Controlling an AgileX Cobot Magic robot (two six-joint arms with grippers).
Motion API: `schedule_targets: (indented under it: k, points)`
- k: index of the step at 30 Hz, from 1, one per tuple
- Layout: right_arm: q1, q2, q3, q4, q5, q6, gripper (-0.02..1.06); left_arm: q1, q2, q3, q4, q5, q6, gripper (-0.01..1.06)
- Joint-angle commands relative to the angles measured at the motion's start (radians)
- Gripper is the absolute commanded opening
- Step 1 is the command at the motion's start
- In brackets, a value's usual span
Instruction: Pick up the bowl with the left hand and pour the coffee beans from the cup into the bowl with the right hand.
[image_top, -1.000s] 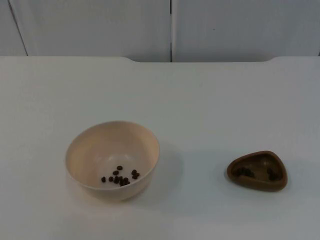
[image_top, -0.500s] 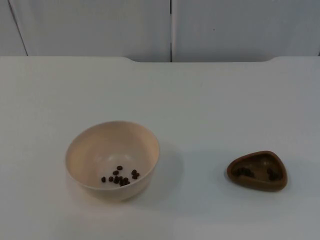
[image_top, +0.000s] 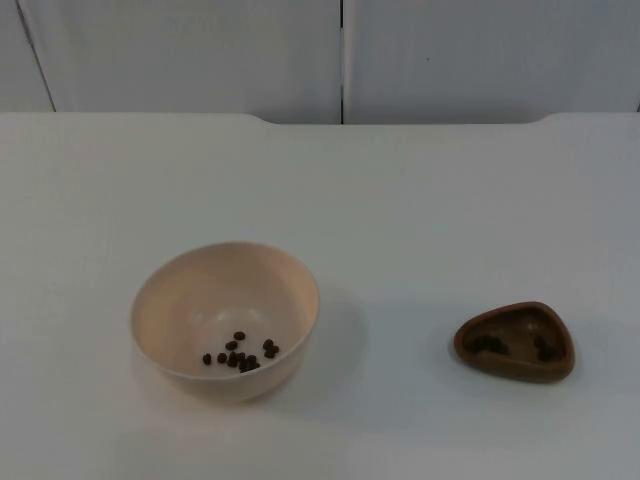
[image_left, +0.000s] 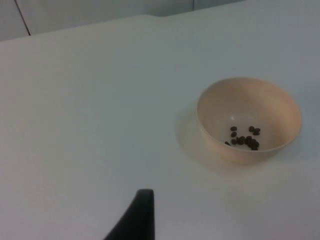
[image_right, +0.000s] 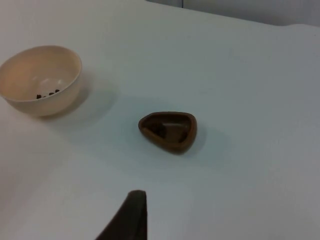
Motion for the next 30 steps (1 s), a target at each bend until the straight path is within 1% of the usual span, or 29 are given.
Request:
schedule_targets:
  k: [1,2,4,8,9,13,14,19,24,30]
  points:
    - [-0.026,-0.003,0.0,0.0,-0.005,-0.003,1.05,0.003,-0.004,0.005,-0.002,0.002,-0.002,1.05]
    - [-0.026,-0.003,0.0,0.0,-0.005,-0.003,1.05,0.003,-0.004,0.005,-0.002,0.002,-0.002,1.05]
    - [-0.055,-0.003,0.0,0.0,-0.005,-0.003,1.05,0.003,-0.004,0.005,-0.002,0.002,-0.002,1.05]
    - [-0.139,-0.003,0.0,0.0,-0.005,-0.003,1.05,0.003,-0.004,0.005,-0.002,0.002,-0.002,1.05]
    - [-0.139,-0.003,0.0,0.0,-0.005,-0.003,1.05,0.003,-0.004,0.005,-0.002,0.002,-0.002,1.05]
    - [-0.216,-0.003,0.0,0.0,-0.005,-0.003,1.05,0.003,-0.004,0.005,-0.002,0.002,-0.002,1.05]
    - [-0.216,-0.003,0.0,0.0,-0.005,-0.003,1.05,0.003,-0.004,0.005,-0.002,0.002,-0.002,1.05]
    - [-0.284,-0.003,0.0,0.007,-0.005,-0.003,1.05,0.003,-0.004,0.005,-0.002,0.002,-0.002,1.05]
    - [-0.325,-0.003,0.0,0.007,-0.005,-0.003,1.05,0.003,-0.004,0.005,-0.002,0.002,-0.002,1.05]
    - [-0.355,-0.003,0.0,0.007,-0.005,-0.003,1.05,0.003,-0.004,0.005,-0.002,0.002,-0.002,1.05]
